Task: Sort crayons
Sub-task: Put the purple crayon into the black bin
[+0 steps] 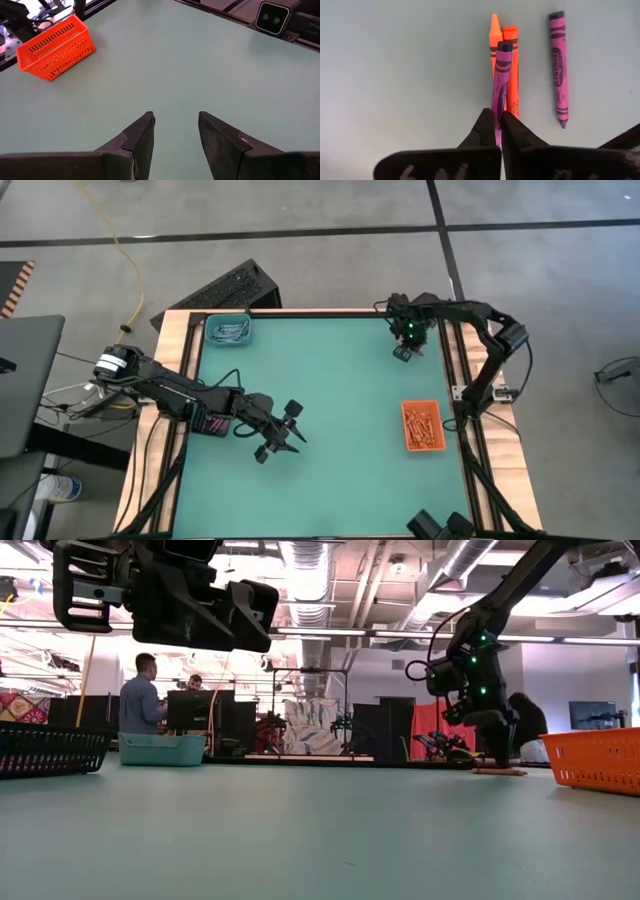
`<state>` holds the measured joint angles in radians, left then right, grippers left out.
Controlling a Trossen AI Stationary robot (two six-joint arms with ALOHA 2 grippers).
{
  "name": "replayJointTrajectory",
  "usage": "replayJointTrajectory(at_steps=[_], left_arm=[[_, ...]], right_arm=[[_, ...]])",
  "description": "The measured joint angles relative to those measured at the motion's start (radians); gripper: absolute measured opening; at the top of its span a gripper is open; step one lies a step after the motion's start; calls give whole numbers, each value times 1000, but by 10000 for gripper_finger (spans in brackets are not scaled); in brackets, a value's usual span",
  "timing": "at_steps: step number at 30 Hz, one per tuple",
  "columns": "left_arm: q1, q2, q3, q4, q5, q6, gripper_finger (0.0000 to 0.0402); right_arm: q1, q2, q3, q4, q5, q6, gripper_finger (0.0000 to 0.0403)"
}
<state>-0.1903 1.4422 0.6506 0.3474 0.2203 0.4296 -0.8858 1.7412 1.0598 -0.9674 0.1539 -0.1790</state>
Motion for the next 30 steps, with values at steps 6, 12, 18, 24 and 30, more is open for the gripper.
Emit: replayJointTrajectory(at_steps=[6, 12, 18, 24, 30], left_arm=[[0, 0, 0, -15, 0, 1, 144], [0, 0, 0, -25, 0, -5, 144], [0, 0, 0, -42, -7, -6, 144], [1, 0, 0, -32, -136, -7, 144], [33, 0, 0, 36, -173, -24, 144]], right_arm=[[3, 0, 42, -34, 0, 27, 3], [31, 0, 87, -87, 0, 56, 1], [101, -14, 120, -159, -31, 102, 1], [225, -84, 121, -143, -114, 166, 0], [450, -201, 120, -98, -176, 277, 0]])
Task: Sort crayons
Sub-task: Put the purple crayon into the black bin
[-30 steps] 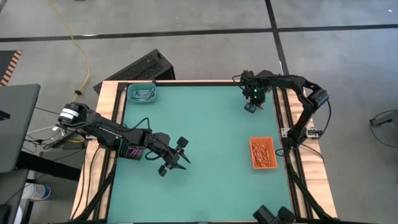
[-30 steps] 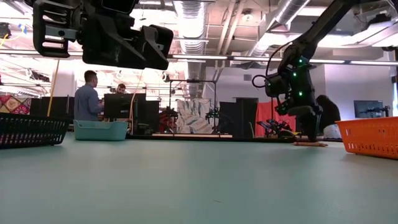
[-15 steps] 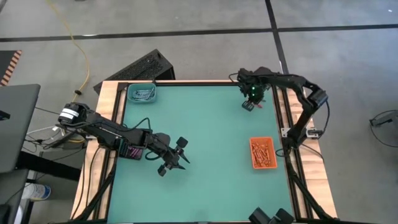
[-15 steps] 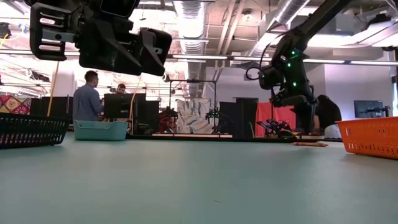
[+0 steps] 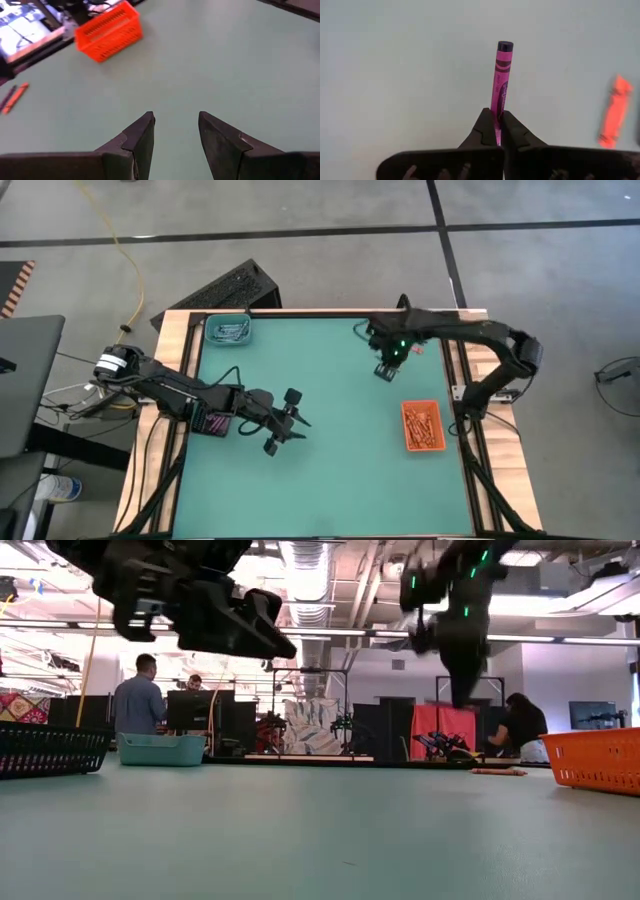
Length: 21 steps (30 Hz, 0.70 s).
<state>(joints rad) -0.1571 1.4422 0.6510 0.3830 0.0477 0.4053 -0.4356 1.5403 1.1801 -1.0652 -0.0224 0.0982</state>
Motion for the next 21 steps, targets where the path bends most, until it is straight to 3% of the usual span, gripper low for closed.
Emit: replayJointTrajectory(at_steps=[6, 12, 16, 21], left_arm=[[46, 0, -1, 90, 0, -9, 144], [73, 0, -89, 455, 26, -45, 144], [81, 0, -128, 632, 22, -77, 144], [80, 0, -129, 686, 16, -115, 144]], right_arm=[[287, -115, -18, 215, 30, 115, 0], [517, -142, -33, 463, 194, 129, 0], [602, -127, -33, 596, 287, 88, 0], [645, -98, -35, 725, 336, 11, 0]])
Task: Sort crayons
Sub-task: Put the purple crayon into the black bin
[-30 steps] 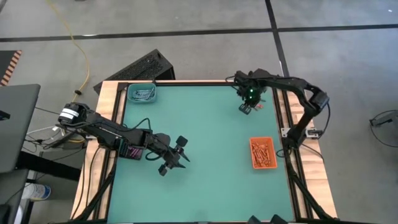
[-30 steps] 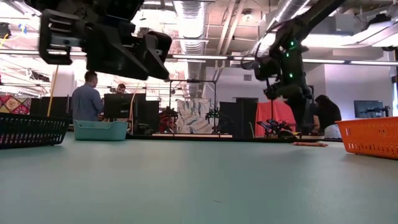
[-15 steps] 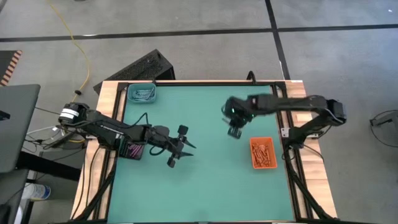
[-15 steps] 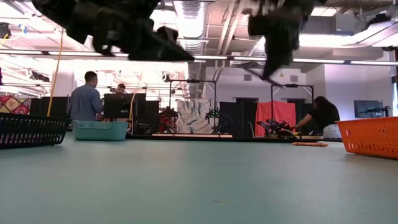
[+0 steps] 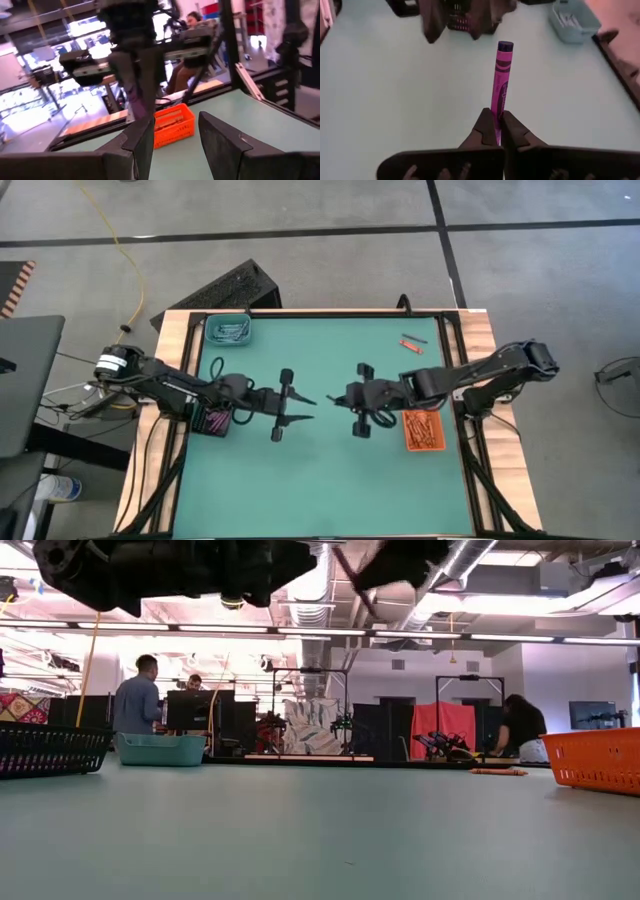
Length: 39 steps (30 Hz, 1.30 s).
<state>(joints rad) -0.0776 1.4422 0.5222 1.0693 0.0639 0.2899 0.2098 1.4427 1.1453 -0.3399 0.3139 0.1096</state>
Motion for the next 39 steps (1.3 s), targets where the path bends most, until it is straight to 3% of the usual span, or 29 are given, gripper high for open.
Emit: replayJointTrajectory(at_steps=[11, 23, 27, 35, 39], left_arm=[[1, 0, 7, 36, -96, -66, 144], [-1, 0, 8, 64, -44, -74, 139], [-1, 0, 8, 68, -21, -75, 113], [-1, 0, 8, 65, 43, -67, 15], [-1, 0, 8, 63, 55, -65, 13]], right_arm=[[19, 66, 2, 215, 3, -170, 0], [10, 114, 2, 328, -18, -226, 0], [4, 122, 1, 342, -22, -246, 0], [5, 123, 1, 342, -31, -257, 2], [4, 123, 1, 340, -32, -266, 8]])
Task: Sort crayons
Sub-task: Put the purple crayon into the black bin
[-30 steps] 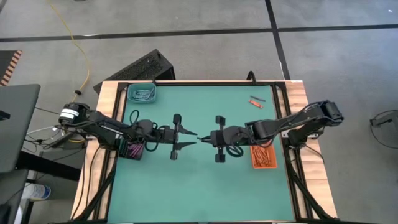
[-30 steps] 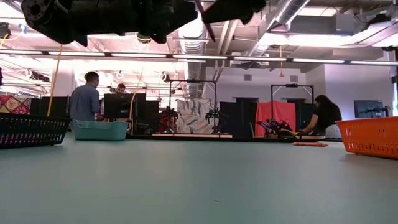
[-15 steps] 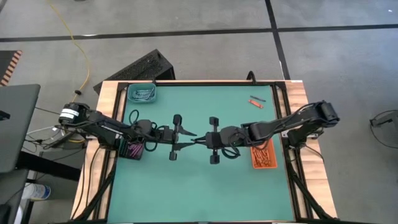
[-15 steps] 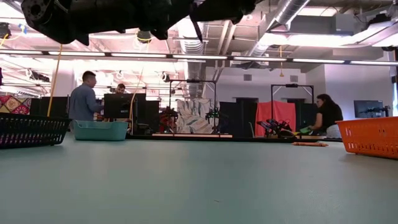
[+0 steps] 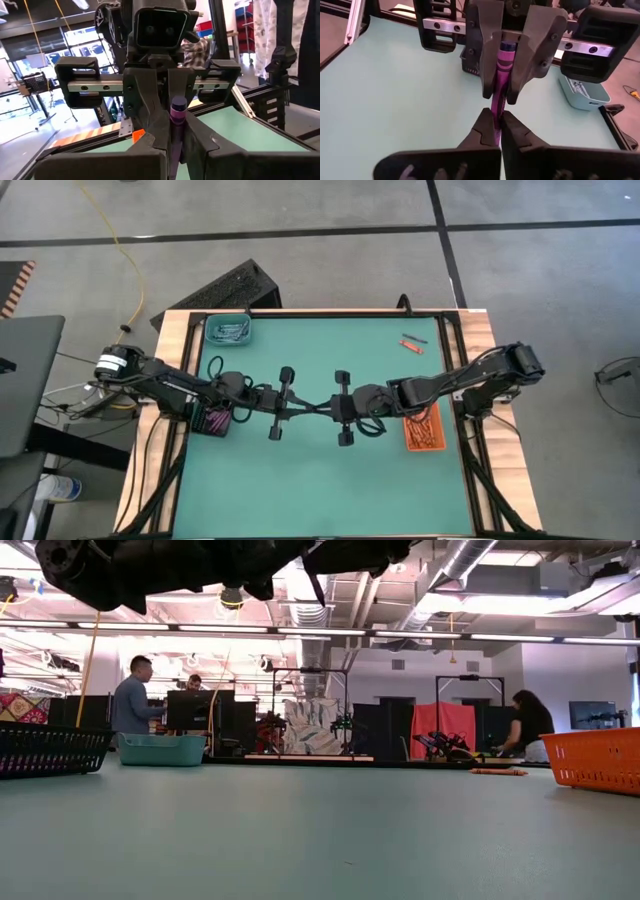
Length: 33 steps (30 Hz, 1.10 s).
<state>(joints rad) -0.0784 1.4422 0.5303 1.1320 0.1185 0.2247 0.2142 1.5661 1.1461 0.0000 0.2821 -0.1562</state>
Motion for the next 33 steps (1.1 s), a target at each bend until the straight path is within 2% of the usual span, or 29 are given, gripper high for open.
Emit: replayJointTrajectory(at_steps=[7, 12, 16, 23, 27, 33], left_arm=[[0, -8, 2, -74, 23, 30, 5], [-2, -71, 5, -277, 32, 61, 5], [-6, -165, 55, -636, -34, 83, 5], [-85, -323, 164, -1353, -295, 29, 5], [-144, -383, 194, -1666, -408, -151, 5], [-226, -422, 195, -1942, -508, -456, 5]], right_arm=[[0, 0, 0, -43, 1, 14, 41], [-2, 0, 0, -117, 41, 51, 86], [-1, 0, 0, -180, 77, 75, 125], [-2, 0, 0, -278, 118, 131, 160], [-7, 0, 1, -309, 118, 150, 158], [-15, 7, 1, -315, 121, 143, 148]])
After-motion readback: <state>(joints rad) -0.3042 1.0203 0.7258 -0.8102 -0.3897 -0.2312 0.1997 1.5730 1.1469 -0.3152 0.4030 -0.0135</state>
